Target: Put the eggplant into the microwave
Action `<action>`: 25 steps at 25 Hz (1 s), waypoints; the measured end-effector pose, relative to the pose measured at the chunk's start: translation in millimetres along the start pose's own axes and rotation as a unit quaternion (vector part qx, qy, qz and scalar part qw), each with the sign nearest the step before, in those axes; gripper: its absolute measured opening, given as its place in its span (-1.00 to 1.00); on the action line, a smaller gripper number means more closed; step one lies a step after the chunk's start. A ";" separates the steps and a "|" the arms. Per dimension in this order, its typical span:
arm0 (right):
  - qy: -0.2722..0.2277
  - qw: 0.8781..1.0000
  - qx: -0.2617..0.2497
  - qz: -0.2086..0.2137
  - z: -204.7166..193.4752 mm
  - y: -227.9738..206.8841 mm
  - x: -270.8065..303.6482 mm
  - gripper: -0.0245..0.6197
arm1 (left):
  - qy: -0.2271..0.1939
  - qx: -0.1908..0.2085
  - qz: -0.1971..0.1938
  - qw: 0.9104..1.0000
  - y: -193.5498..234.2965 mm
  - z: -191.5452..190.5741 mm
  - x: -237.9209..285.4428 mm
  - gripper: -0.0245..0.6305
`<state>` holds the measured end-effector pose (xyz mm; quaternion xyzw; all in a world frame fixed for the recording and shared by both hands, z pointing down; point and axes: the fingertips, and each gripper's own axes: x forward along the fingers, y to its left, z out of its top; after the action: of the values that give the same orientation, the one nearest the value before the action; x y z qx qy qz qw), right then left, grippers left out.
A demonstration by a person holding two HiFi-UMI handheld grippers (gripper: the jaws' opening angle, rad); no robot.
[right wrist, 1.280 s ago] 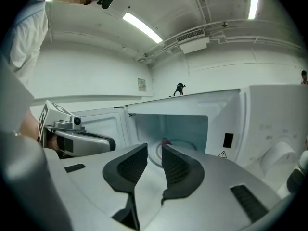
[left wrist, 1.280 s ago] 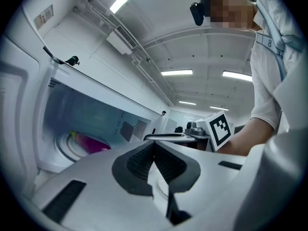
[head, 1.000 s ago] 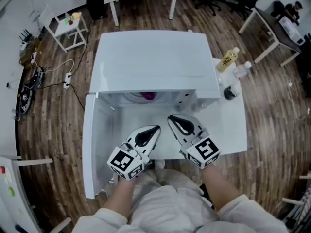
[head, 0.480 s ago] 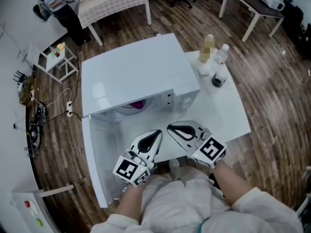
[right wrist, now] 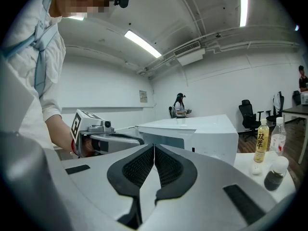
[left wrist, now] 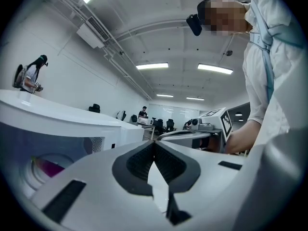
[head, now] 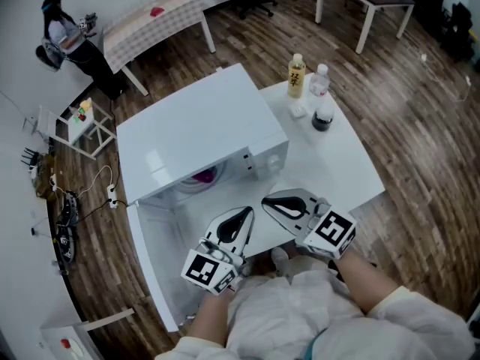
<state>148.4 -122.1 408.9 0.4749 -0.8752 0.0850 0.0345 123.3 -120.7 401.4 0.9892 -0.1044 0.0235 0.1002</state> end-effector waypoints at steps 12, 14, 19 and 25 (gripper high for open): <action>0.003 1.000 -0.005 0.021 19.7 -6.5 -6.6 -0.83 | -0.005 0.028 -0.023 0.999 -1.4 25.4 14.1 -0.92; 0.002 1.000 -0.009 0.028 21.9 -6.0 -7.8 -0.82 | -0.002 0.026 -0.027 0.999 -2.6 24.4 14.8 -0.92; -0.001 0.999 0.001 0.036 26.8 -4.2 -11.4 -0.83 | -0.003 0.015 -0.034 0.999 -7.0 22.2 19.0 -0.92; 0.020 0.998 -0.003 0.055 19.5 -1.9 -11.7 -0.82 | -0.007 0.008 -0.036 0.999 -7.9 19.6 22.7 -0.92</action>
<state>156.7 -116.9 388.2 0.4242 -0.8994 0.0939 0.0486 147.7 -121.7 382.1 0.9933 -0.0689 0.0134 0.0923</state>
